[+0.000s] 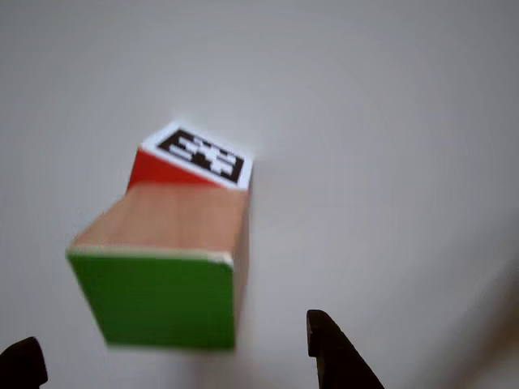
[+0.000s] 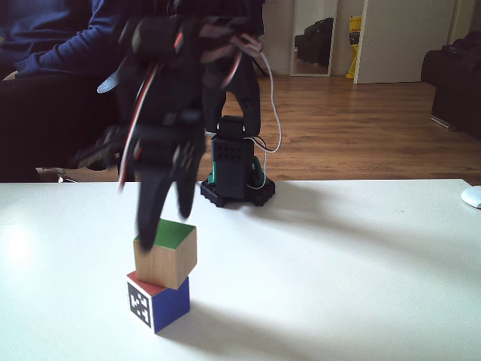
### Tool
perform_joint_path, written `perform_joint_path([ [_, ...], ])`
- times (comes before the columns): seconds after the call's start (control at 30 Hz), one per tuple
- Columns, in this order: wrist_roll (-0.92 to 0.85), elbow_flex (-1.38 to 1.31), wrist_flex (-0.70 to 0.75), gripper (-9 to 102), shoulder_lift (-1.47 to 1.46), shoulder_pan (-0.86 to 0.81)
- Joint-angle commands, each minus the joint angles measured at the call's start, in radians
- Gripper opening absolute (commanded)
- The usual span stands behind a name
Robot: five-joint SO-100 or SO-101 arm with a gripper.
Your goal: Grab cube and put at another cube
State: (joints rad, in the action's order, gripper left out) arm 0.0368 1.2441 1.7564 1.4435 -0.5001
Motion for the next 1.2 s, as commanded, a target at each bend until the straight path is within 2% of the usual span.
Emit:
perform_joint_path([
  [0.0, 0.0, 0.141, -0.021, 49, 0.27, 0.055],
  [0.23, 0.061, 0.546, -0.138, 49, 0.931, 0.275],
  [0.3, 0.101, 0.65, -0.175, 47, 1.026, 0.36],
  [0.4, 0.16, 0.857, -0.305, 45, 1.111, 0.453],
  [0.53, 0.209, 1.14, -0.494, 42, 1.209, 0.509],
  [0.63, 0.204, 1.335, -0.58, 40, 1.37, 0.529],
  [0.77, 0.16, 1.509, -0.591, 35, 1.644, 0.531],
  [1.0, 0.104, 1.644, -0.565, 25, 1.842, 0.499],
  [1.17, 0.106, 1.683, -0.551, 7, 1.845, 0.488],
])
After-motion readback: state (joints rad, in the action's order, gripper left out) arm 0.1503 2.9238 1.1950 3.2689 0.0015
